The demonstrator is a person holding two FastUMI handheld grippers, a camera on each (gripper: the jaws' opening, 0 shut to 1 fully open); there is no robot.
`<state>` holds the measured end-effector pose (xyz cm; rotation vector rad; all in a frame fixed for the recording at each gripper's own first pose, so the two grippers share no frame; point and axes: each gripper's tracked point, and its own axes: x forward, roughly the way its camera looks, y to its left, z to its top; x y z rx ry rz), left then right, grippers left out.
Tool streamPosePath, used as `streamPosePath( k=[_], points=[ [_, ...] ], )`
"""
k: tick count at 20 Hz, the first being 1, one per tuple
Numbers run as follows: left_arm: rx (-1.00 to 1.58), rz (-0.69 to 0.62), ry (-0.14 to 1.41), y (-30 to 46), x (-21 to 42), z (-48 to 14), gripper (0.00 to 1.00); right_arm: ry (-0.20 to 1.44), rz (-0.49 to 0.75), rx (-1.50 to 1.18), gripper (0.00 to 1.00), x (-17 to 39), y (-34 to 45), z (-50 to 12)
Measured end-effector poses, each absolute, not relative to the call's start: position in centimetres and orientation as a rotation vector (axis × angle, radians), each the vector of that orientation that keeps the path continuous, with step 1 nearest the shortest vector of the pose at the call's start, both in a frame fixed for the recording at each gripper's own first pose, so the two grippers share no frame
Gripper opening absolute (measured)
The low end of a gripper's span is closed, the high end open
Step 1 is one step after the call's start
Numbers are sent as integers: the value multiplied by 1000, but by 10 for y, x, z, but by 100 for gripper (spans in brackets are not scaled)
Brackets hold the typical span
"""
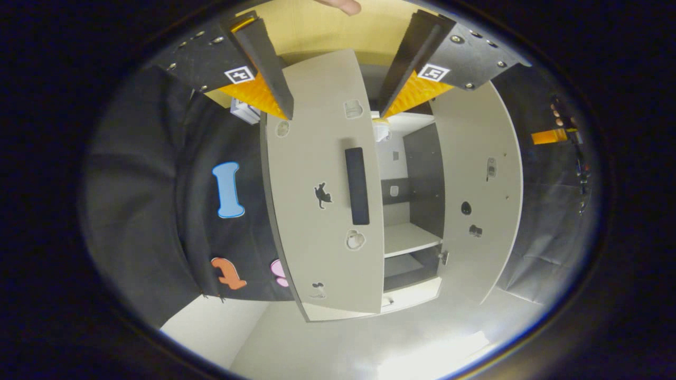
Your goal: Grab one shoe with the right hand and put it into the shoe cabinet, grab the other shoe with the left hand and put it into the shoe cabinet; then close the right door with the right hand and the left door with the left hand.
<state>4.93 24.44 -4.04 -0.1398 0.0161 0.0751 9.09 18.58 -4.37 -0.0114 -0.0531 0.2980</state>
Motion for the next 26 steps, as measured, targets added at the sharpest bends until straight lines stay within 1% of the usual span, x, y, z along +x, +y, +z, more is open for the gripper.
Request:
streamPosePath(
  k=[1, 2, 3, 4, 5, 6, 7, 8, 9, 10, 11, 12, 13, 14, 15, 16, 17, 19, 20, 21, 22, 25, 26],
  points=[
    [-134, 81, 12, 247, 55, -35, 96, -52, 321, 7, 96, 83, 190, -47],
    [-126, 74, 9, 246, 59, -29, 92, -46, 341, 31, 95, 75, 193, -50],
    [-122, 64, 7, 244, 64, -24, 93, -38, 357, 49, 96, 68, 193, -53],
    [-112, 57, 11, 242, 71, -19, 96, -28, 367, 62, 97, 61, 192, -56],
    [-96, 56, 13, 240, 77, -16, 92, -10, 373, 74, 96, 54, 190, -60],
    [-81, 62, 25, 238, 84, -13, 95, -5, 372, 80, 96, 47, 186, -61],
    [-74, 62, 37, 237, 88, -15, 95, -12, 370, 75, 96, 41, 181, -59],
    [-79, 55, 42, 233, 92, -13, 90, -16, 361, 58, 96, 35, 175, -60],
    [-87, 43, 55, 226, 101, -11, 95, -13, 338, 46, 96, 31, 165, -66],
    [-93, 28, 64, 220, 109, -11, 90, -8, 316, 40, 94, 27, 157, -71],
    [-88, 21, 81, 214, 115, -12, 95, -3, 306, 38, 94, 22, 154, -76],
    [-72, 42, 74, 216, 115, -8, 91, 2, 304, 43, 94, 18, 152, -80],
    [-60, 57, 70, 217, 117, -7, 94, 6, 307, 49, 94, 15, 152, -84],
    [-64, 73, 45, 216, 116, -2, 89, 11, 316, 50, 96, 12, 153, -87],
    [-59, 81, 17, 213, 117, 2, 94, 11, 325, 42, 96, 9, 155, -88],
    [-38, 81, 20, 210, 118, 3, 87, 3, 330, 29, 96, 7, 155, -86],
    [-24, 77, 2, 207, 119, 5, 93, -8, 331, 12, 96, 5, 156, -85],
    [3, 56, 5, 193, 117, 4, 92, -21, 330, -19, 96, 0, 159, -85],
    [1, 46, 9, 186, 118, 5, 87, -28, 337, -30, 96, -2, 163, -84],
    [-3, 41, 25, 180, 118, 3, 97, -35, 350, -33, 96, -6, 169, -83],
    [-2, 38, 30, 175, 119, 4, 87, -36, 364, -38, 96, -10, 173, -83],
    [48, 25, 27, 162, 121, 8, 87, -52, 371, -72, 96, -17, 176, -82],
    [64, 17, 21, 157, 122, 9, 92, -59, 362, -85, 96, -19, 174, -81]
  ],
)
